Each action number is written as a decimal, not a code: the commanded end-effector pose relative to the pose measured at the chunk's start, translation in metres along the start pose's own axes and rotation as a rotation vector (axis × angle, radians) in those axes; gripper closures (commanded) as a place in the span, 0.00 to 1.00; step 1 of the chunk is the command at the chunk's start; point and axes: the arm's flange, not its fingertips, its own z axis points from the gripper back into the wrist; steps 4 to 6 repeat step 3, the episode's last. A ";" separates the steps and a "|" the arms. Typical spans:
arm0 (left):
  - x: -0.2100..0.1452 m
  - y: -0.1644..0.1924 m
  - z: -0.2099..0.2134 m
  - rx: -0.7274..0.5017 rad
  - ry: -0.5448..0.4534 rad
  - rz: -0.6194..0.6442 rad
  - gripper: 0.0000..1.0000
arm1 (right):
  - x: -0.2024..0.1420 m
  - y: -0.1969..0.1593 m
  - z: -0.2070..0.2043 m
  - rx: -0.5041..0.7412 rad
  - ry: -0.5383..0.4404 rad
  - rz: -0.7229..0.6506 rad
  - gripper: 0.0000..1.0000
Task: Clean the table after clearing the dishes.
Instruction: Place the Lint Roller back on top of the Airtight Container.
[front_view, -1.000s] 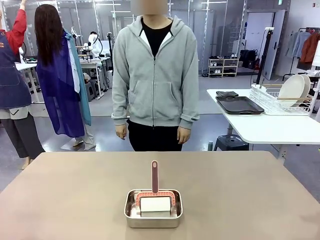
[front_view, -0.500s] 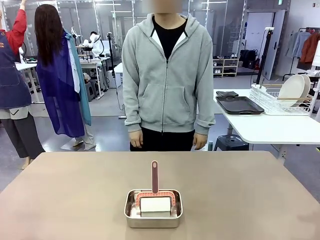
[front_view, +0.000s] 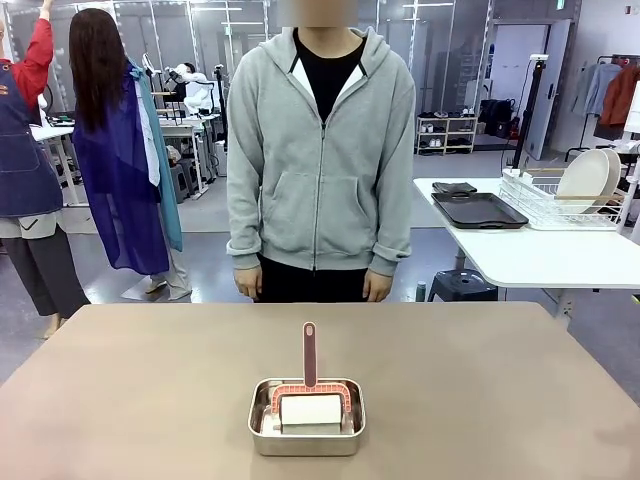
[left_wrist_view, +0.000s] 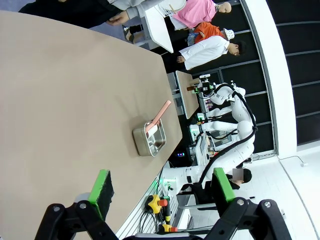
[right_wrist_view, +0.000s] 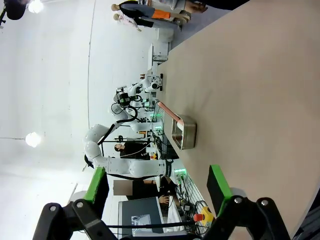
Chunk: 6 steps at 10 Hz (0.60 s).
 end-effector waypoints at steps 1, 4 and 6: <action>-0.001 -0.005 0.000 0.015 -0.010 0.017 0.00 | -0.007 0.003 -0.005 0.003 0.004 0.015 0.00; -0.001 -0.005 0.000 0.015 -0.010 0.017 0.00 | -0.007 0.003 -0.005 0.003 0.004 0.015 0.00; -0.001 -0.005 0.000 0.015 -0.010 0.017 0.00 | -0.007 0.003 -0.005 0.003 0.004 0.015 0.00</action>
